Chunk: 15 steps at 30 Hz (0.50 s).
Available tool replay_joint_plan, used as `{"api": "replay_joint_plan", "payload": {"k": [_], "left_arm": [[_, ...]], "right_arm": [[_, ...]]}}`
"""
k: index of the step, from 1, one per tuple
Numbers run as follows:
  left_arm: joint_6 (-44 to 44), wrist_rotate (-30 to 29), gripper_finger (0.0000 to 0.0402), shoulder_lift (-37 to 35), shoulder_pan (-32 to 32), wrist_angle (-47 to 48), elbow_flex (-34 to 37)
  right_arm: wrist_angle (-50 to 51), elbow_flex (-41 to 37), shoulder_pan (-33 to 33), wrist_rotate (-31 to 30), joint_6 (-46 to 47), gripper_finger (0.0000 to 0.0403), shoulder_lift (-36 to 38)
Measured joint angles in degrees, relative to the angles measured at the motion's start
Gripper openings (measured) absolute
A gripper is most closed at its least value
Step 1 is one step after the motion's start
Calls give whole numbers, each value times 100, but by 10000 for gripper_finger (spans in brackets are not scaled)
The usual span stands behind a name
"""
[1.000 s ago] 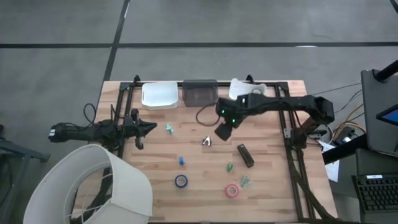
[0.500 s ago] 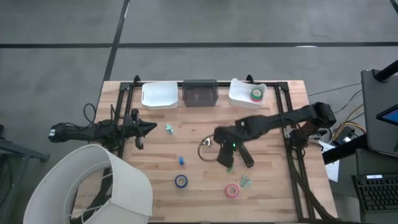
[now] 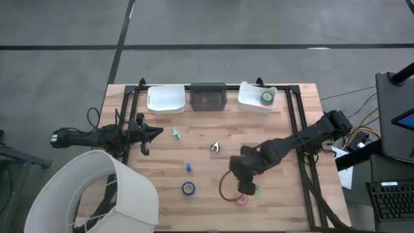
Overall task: Pick and place Stapler, Stapler remover, tape
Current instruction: Put the pink tape into the right white bin
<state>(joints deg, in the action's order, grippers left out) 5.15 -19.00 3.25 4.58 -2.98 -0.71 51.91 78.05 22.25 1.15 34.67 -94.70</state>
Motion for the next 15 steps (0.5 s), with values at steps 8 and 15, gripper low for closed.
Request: {"api": "replay_joint_plan", "payload": {"k": [8, 15], "left_arm": [[-2, 1, 26, 0, 0, 0, 0], [-2, 0, 26, 0, 1, 0, 0]], "right_arm": [[-12, -265, 28, -147, 217, 111, -6], [-38, -300, 127, -141, 583, 96, -6]]}}
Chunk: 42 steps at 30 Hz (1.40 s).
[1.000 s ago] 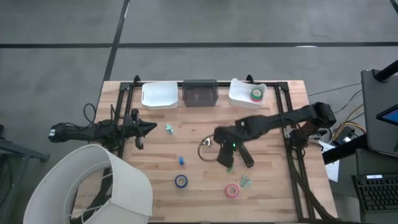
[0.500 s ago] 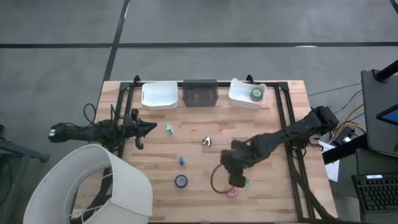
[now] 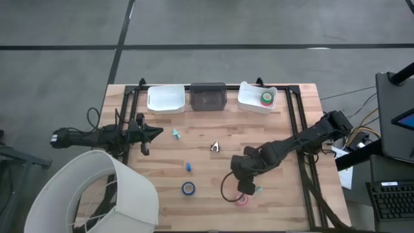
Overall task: Pick and place Stapler, Stapler remover, tape
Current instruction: Put the pink tape into the right white bin
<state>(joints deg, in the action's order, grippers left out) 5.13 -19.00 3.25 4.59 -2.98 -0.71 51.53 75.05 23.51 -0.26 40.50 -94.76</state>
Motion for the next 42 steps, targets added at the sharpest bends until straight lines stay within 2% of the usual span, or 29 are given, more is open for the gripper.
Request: {"api": "replay_joint_plan", "payload": {"k": [11, 17, 24, 30, 42], "left_arm": [[0, 0, 26, 0, 0, 0, 0], [0, 2, 26, 0, 1, 0, -2], [0, 0, 26, 2, -1, 0, 0], [0, 1, 26, 1, -1, 0, -1], [0, 0, 26, 35, 1, -2, 0]], "right_arm": [[-339, -314, 74, -13, -385, 89, -2], [-504, -464, 139, 114, -486, 109, -2], [-875, -501, 149, 196, -426, 156, -9], [-1154, -595, 410, 240, -358, 188, -110], [-1455, -691, 708, 892, 185, 196, -943]]}}
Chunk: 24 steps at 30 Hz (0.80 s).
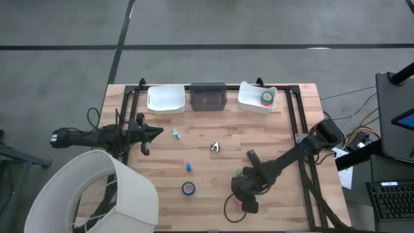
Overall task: Pick and place Stapler, Stapler remover, tape
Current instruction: Put the pink tape into the right white bin
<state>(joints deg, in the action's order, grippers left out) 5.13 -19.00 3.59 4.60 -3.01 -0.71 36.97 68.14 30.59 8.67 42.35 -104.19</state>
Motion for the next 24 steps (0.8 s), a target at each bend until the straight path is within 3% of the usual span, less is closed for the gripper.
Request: {"api": "replay_joint_plan", "payload": {"k": [11, 24], "left_arm": [[0, 0, 26, 5, 0, 0, 0], [2, 0, 26, 5, -2, 0, 0]], "right_arm": [[-127, -4, 52, 70, 29, 178, -318], [-201, -92, -191, 40, -325, 99, -329]]}}
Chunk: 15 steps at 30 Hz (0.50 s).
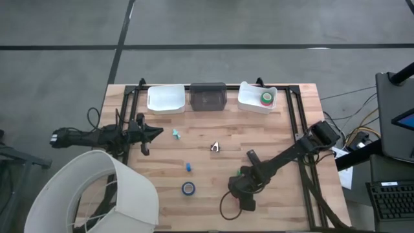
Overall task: Pick and place Stapler, Stapler remover, tape
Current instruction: Put the pink tape into the right white bin
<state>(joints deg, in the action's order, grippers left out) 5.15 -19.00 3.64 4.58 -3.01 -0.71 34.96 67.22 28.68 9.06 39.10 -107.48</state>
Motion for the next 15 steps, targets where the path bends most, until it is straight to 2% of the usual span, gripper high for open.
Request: {"api": "replay_joint_plan", "payload": {"k": [8, 15], "left_arm": [[-2, 0, 26, 0, 1, 0, 0], [-1, 0, 26, 0, 2, 0, 0]], "right_arm": [[51, 0, -201, 227, -314, 42, 0], [535, -1, -495, 318, -581, 41, 66]]}}
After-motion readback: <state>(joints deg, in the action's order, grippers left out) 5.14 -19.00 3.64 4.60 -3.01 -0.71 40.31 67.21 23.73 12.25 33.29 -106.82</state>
